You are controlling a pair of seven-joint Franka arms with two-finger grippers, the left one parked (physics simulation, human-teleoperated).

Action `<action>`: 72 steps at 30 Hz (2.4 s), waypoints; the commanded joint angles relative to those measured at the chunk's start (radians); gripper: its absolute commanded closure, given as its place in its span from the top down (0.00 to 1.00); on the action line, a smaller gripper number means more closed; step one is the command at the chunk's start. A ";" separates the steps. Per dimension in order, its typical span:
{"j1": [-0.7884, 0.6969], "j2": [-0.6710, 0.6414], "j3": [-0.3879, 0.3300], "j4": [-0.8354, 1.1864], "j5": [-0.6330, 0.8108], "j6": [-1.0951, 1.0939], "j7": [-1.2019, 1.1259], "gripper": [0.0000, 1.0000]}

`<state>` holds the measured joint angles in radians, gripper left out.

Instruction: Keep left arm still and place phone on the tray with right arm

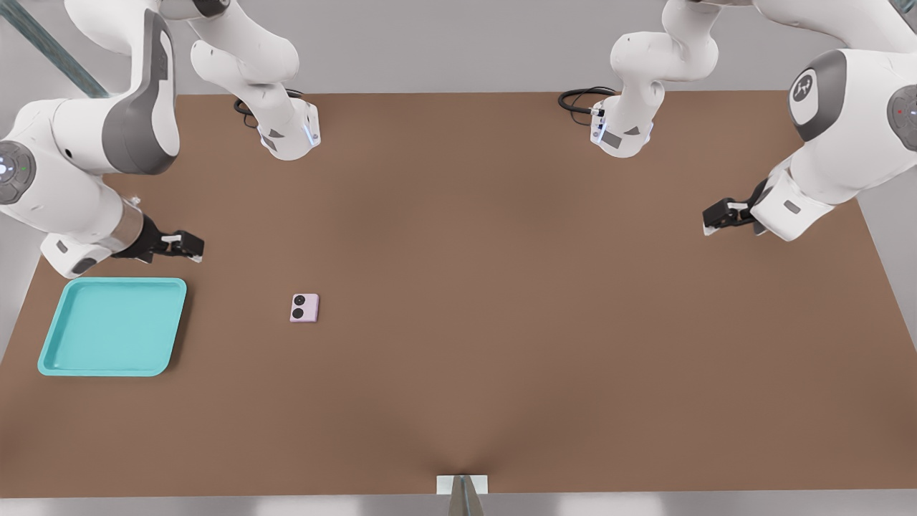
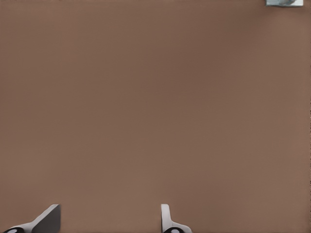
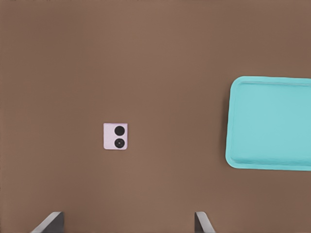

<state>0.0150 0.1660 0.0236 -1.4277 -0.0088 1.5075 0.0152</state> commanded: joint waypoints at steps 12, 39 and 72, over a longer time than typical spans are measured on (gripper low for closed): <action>0.163 0.329 0.076 -0.229 0.024 0.631 0.259 1.00; -0.086 0.346 0.257 -0.537 -0.008 0.898 0.285 0.99; -0.153 0.440 0.289 -0.570 -0.137 0.925 0.180 0.77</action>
<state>-0.1380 0.6074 0.3128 -1.9979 -0.1360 2.4299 0.2043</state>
